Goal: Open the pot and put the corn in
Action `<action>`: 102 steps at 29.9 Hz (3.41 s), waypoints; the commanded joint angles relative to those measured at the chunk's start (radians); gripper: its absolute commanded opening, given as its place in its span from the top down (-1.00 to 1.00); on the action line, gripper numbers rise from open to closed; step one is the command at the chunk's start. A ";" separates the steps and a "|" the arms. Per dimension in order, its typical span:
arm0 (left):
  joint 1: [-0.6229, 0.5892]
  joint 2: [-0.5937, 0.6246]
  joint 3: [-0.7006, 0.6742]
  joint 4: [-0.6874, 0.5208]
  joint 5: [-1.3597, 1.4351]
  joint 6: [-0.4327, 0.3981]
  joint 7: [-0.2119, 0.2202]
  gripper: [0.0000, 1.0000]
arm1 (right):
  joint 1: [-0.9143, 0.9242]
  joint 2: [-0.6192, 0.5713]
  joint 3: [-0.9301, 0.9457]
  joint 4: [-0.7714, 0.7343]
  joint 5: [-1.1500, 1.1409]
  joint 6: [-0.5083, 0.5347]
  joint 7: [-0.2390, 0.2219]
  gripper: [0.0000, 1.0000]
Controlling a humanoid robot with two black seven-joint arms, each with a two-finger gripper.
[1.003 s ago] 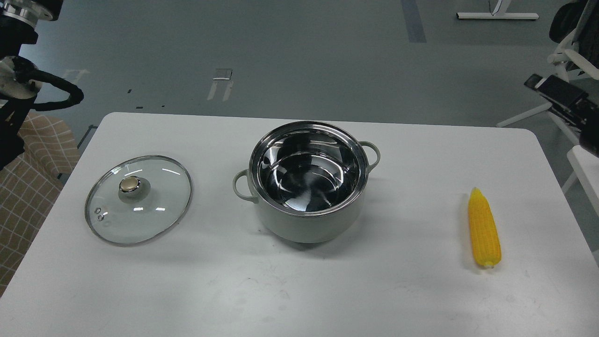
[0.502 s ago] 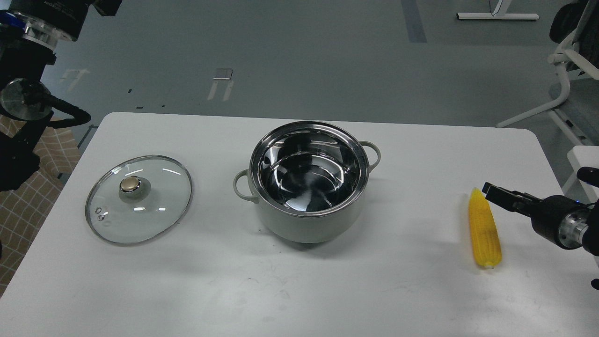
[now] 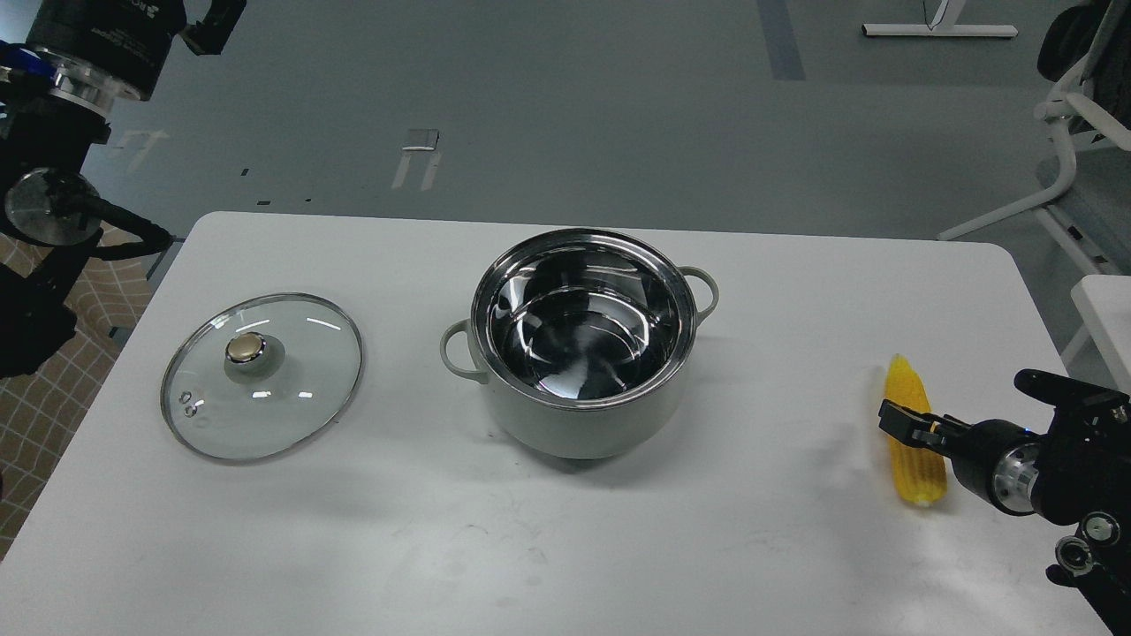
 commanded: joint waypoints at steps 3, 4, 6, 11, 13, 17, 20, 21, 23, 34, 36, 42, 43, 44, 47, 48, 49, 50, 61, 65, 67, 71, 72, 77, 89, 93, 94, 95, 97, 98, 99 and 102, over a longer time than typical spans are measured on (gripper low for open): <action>0.000 0.003 -0.003 0.000 0.000 0.001 0.000 -0.95 | 0.017 0.010 0.008 -0.001 0.005 -0.002 -0.002 0.71; 0.000 0.003 -0.003 0.000 0.000 0.001 0.000 -0.95 | 0.017 0.010 0.008 -0.001 0.005 -0.002 -0.002 0.71; -0.003 0.001 -0.003 0.000 0.000 0.012 0.000 -0.95 | 0.067 0.010 0.009 -0.001 0.011 -0.002 -0.002 0.97; -0.012 -0.004 -0.004 0.000 0.002 0.022 0.001 -0.95 | 0.155 0.014 0.061 0.024 0.030 -0.005 -0.001 1.00; -0.013 -0.004 -0.004 0.000 0.002 0.025 0.001 -0.95 | 0.211 0.043 0.090 0.047 0.056 -0.004 -0.001 1.00; -0.017 -0.004 -0.004 0.000 0.002 0.028 0.001 -0.95 | 0.359 0.164 0.089 0.061 0.068 -0.005 -0.001 1.00; -0.014 -0.004 -0.004 0.000 0.002 0.033 0.001 -0.95 | 0.466 0.325 0.052 0.051 0.060 -0.005 -0.002 1.00; -0.012 -0.004 -0.004 0.000 0.002 0.035 0.001 -0.95 | 0.485 0.351 0.031 0.047 0.060 -0.005 -0.002 1.00; -0.010 -0.004 -0.004 0.000 0.002 0.042 0.001 -0.95 | 0.529 0.395 -0.052 0.033 0.060 -0.005 -0.004 1.00; -0.024 0.009 -0.006 0.000 0.002 0.047 0.001 -0.95 | 0.580 0.409 -0.406 -0.045 0.057 -0.007 -0.005 1.00; -0.026 0.009 -0.006 0.000 0.002 0.047 0.001 -0.95 | 0.580 0.407 -0.416 -0.054 0.056 -0.005 -0.005 0.94; -0.026 0.001 -0.006 0.000 0.002 0.048 0.000 -0.95 | 0.578 0.401 -0.419 -0.047 0.060 -0.005 -0.004 -0.16; -0.026 0.001 -0.007 0.000 0.002 0.048 0.000 -0.95 | 0.578 0.401 -0.419 -0.045 0.060 -0.005 -0.002 -0.28; -0.026 0.001 -0.007 0.000 0.002 0.048 0.000 -0.95 | 0.578 0.401 -0.419 -0.044 0.060 -0.005 -0.002 -0.35; -0.024 0.001 -0.006 0.000 0.002 0.044 -0.002 -0.95 | 0.582 0.402 -0.417 -0.044 0.060 -0.005 -0.002 -0.53; -0.026 0.003 -0.006 0.000 0.002 0.042 -0.002 -0.95 | 0.582 0.404 -0.417 -0.042 0.060 -0.005 -0.002 -0.61; -0.026 0.003 -0.006 0.000 0.002 0.045 -0.002 -0.95 | 0.582 0.405 -0.417 -0.044 0.060 -0.005 -0.002 -0.61; -0.026 0.003 -0.006 0.000 0.002 0.045 -0.002 -0.95 | 0.582 0.405 -0.417 -0.044 0.060 -0.005 -0.002 -0.62; -0.026 0.001 -0.012 0.000 0.002 0.052 -0.002 -0.95 | 0.620 0.433 -0.293 -0.042 0.076 -0.070 0.009 -0.93; -0.026 0.001 -0.014 0.008 0.002 0.052 -0.005 -0.95 | 0.673 0.494 -0.100 -0.042 0.077 -0.070 0.013 -0.96; -0.026 0.003 -0.012 0.009 0.002 0.050 -0.003 -0.95 | 0.725 0.494 -0.008 -0.051 0.080 -0.067 0.016 -0.99; -0.024 0.006 -0.014 0.009 0.002 0.042 -0.003 -0.95 | 0.843 0.494 0.126 -0.094 0.222 -0.068 0.016 -0.99; -0.024 0.006 -0.015 0.009 0.000 0.042 -0.003 -0.95 | 0.858 0.494 0.141 -0.107 0.259 -0.070 0.016 -0.99; -0.023 0.004 -0.018 0.014 -0.009 0.038 -0.002 -0.95 | 0.896 0.424 0.293 -0.159 0.503 -0.081 0.016 -1.00; 0.017 -0.017 -0.024 0.064 -0.040 0.036 0.040 -0.95 | 0.795 0.304 0.469 -0.498 1.199 -0.081 0.018 -1.00; 0.023 -0.005 -0.059 0.054 -0.061 0.000 0.078 -0.95 | 0.735 0.304 0.471 -0.515 1.319 -0.079 0.019 -1.00; 0.025 -0.005 -0.073 0.051 -0.067 0.000 0.098 -0.95 | 0.720 0.306 0.471 -0.512 1.347 -0.076 0.019 -1.00; 0.025 -0.005 -0.073 0.051 -0.067 0.000 0.098 -0.95 | 0.720 0.306 0.471 -0.512 1.347 -0.076 0.019 -1.00; 0.029 -0.010 -0.093 0.040 -0.072 0.000 0.112 -0.95 | 0.712 0.312 0.471 -0.502 1.390 -0.073 0.019 -1.00; 0.029 -0.014 -0.093 0.034 -0.072 0.000 0.112 -0.95 | 0.712 0.313 0.471 -0.501 1.398 -0.073 0.019 -1.00; 0.029 -0.020 -0.093 0.016 -0.072 0.000 0.112 -0.95 | 0.713 0.315 0.473 -0.501 1.409 -0.074 0.019 -1.00; 0.029 -0.042 -0.095 -0.023 -0.071 0.000 0.110 -0.95 | 0.712 0.310 0.491 -0.496 1.416 -0.073 0.019 -1.00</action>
